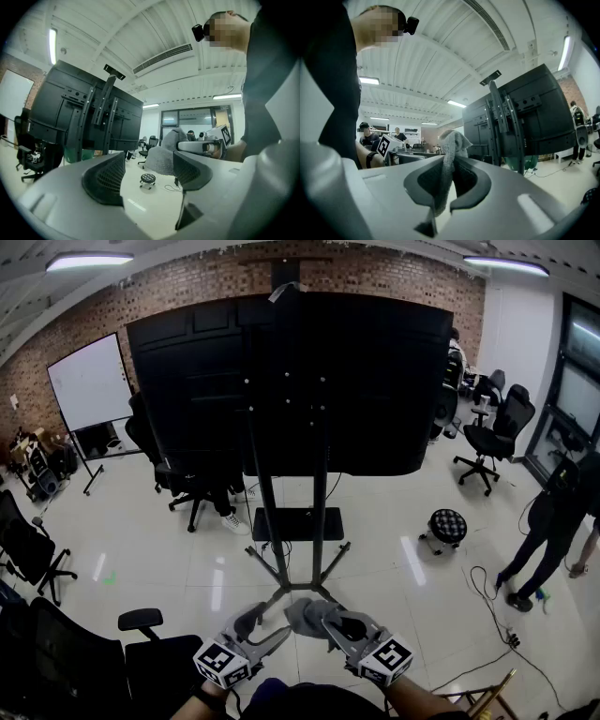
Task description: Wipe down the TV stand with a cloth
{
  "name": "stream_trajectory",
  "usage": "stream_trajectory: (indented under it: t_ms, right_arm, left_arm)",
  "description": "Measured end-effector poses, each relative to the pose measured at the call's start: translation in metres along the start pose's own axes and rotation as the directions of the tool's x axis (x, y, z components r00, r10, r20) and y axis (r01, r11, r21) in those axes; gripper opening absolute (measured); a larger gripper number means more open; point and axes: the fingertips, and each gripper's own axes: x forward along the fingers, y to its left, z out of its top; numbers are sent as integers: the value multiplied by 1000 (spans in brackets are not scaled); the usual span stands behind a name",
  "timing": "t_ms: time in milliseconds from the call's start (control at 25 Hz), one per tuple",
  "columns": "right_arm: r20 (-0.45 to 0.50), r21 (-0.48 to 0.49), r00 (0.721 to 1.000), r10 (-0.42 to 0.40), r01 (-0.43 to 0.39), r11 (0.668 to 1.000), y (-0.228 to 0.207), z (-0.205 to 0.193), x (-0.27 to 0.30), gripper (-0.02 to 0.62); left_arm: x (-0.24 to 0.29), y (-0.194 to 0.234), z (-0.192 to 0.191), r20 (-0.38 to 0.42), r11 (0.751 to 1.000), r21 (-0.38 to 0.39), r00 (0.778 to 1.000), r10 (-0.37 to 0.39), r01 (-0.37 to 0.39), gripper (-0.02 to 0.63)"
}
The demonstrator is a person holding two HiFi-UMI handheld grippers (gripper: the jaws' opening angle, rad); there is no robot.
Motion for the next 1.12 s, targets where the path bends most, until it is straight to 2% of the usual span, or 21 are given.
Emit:
stream_trajectory:
  t_ms: [240, 520, 920, 1120]
  right_arm:
    - [8, 22, 1000, -5, 5, 1000, -8, 0, 10, 17]
    - [11, 16, 999, -31, 31, 999, -39, 3, 41, 17]
    - [3, -17, 997, -80, 80, 997, -109, 19, 140, 17]
    - [12, -56, 993, -117, 117, 992, -153, 36, 196, 17]
  left_arm:
    - [5, 14, 3, -15, 1000, -14, 1000, 9, -9, 347]
    - [29, 60, 7, -8, 1000, -20, 1000, -10, 10, 347]
    - [75, 172, 32, 33, 998, -18, 998, -58, 59, 347]
    - [104, 224, 57, 19, 993, 2, 993, -118, 118, 346]
